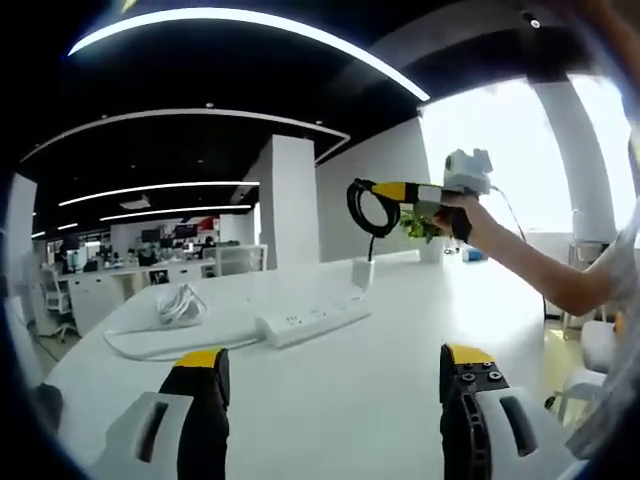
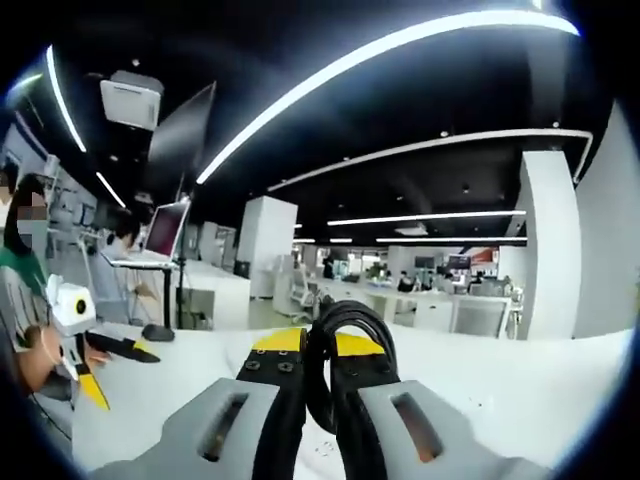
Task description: Straighten the power strip on the desk, plug the charger into it
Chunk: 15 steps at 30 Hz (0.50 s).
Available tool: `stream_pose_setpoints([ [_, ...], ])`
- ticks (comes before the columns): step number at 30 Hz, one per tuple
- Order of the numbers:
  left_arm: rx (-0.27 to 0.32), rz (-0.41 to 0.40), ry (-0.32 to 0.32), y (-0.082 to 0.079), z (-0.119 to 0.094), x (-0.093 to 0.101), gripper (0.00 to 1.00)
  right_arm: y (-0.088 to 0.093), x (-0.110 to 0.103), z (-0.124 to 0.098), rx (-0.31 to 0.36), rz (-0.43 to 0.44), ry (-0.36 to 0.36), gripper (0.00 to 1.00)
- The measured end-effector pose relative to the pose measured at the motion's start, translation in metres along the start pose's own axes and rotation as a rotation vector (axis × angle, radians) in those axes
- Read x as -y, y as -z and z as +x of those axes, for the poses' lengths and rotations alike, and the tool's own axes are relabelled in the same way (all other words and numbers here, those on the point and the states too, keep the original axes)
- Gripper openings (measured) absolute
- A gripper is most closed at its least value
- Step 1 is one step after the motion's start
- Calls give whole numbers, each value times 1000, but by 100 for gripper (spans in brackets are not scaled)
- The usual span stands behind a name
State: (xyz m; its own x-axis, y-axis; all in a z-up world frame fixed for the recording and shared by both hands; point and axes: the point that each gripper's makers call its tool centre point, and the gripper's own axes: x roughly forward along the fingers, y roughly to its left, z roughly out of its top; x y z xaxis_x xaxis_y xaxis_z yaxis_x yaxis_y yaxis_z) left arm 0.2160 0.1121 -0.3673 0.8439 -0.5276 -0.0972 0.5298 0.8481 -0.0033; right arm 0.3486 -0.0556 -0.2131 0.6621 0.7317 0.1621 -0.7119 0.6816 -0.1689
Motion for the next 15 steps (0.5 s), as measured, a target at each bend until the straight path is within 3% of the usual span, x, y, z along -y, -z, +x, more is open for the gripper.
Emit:
stream_pose_setpoints([
  [15, -8, 26, 16, -4, 4, 4, 88, -39, -27, 5, 61, -34, -47, 6],
])
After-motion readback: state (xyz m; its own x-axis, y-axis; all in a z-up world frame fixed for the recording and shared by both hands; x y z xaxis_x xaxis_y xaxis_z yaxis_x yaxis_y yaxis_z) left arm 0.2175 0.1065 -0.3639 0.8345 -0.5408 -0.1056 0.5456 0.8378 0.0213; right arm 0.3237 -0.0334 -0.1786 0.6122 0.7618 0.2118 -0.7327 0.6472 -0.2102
